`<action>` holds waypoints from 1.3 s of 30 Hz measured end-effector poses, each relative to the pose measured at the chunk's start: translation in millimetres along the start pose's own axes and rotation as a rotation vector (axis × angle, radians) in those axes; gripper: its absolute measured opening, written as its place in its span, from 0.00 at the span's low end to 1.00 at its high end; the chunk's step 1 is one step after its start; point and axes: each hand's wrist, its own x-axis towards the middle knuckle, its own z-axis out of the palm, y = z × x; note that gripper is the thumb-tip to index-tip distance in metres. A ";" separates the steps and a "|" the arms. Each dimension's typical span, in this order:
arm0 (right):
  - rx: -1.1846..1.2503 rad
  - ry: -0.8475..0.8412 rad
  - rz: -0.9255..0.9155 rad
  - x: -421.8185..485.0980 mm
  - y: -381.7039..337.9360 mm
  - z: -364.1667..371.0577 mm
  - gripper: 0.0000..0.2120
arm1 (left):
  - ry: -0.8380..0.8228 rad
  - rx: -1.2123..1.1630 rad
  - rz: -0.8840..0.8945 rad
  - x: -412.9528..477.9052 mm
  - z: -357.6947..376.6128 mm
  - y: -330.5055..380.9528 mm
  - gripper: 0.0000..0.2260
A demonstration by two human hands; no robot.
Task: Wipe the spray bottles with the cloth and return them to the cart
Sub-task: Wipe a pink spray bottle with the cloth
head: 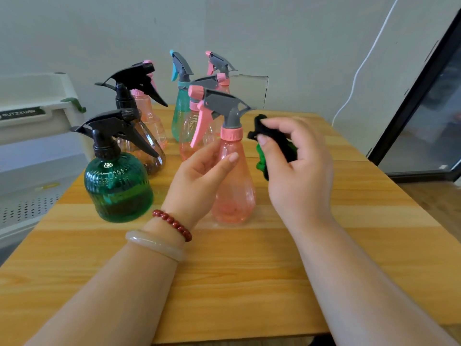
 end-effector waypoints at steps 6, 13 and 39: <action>-0.050 -0.016 -0.173 -1.0 5.4 11.4 0.07 | -0.034 0.075 0.025 -5.4 5.5 2.2 0.24; -0.004 -0.095 -0.081 -6.4 9.5 12.8 0.06 | -0.009 0.034 0.015 -4.3 -0.5 0.6 0.24; -0.002 0.108 -0.167 7.7 -13.0 0.1 0.05 | 0.033 0.262 0.119 -6.3 2.8 -6.0 0.21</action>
